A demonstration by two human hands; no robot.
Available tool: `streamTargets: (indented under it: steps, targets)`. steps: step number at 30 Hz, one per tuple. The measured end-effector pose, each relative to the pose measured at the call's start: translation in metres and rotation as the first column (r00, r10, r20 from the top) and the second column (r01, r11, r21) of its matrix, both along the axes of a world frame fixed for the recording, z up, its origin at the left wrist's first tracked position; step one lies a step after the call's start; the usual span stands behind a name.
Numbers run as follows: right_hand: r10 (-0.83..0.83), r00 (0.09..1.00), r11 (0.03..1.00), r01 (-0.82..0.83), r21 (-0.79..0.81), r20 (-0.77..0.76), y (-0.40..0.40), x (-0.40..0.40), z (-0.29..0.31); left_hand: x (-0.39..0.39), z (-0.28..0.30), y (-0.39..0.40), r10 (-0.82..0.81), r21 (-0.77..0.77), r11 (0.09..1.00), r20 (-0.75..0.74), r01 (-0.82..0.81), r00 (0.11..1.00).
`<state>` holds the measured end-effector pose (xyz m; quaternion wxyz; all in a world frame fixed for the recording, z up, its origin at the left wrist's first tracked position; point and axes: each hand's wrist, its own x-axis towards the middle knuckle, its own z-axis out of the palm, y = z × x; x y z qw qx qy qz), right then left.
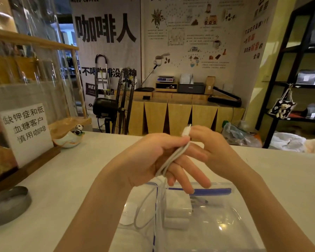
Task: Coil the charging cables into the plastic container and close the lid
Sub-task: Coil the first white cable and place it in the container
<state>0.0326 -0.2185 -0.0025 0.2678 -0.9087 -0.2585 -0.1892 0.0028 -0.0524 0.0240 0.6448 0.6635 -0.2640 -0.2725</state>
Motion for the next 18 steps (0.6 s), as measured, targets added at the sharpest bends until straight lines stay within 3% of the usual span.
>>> streamTargets:
  steps: [3, 8, 11, 14, 18]
  targets:
    - [-0.041, 0.994, 0.998, 0.036, 0.051, 0.104, -0.002, -0.003, 0.003, 0.002, -0.003, -0.011, 0.145, 0.193, 0.97, 0.038, -0.15, 0.989]
    - [-0.066, 0.994, 0.987, 0.053, 0.151, 0.082, 0.004, -0.01, 0.006, 0.008, -0.012, -0.02, 0.264, 0.288, 0.917, 0.083, -0.277, 0.961]
    - [0.016, 0.999, 0.956, -0.025, 0.291, 0.033, 0.012, -0.019, 0.01, 0.012, -0.02, -0.021, 0.388, 0.096, 0.915, 0.065, -0.393, 0.919]
    - [0.153, 0.985, 0.913, -0.109, 0.393, -0.083, 0.024, -0.029, 0.01, 0.027, -0.018, -0.021, 0.632, -0.181, 0.767, 0.04, -0.616, 0.774]
    - [0.293, 0.929, 0.884, -0.172, 0.435, -0.228, 0.035, -0.036, 0.008, 0.031, -0.017, -0.002, 0.413, -0.561, 0.681, -0.236, -0.471, 0.879]
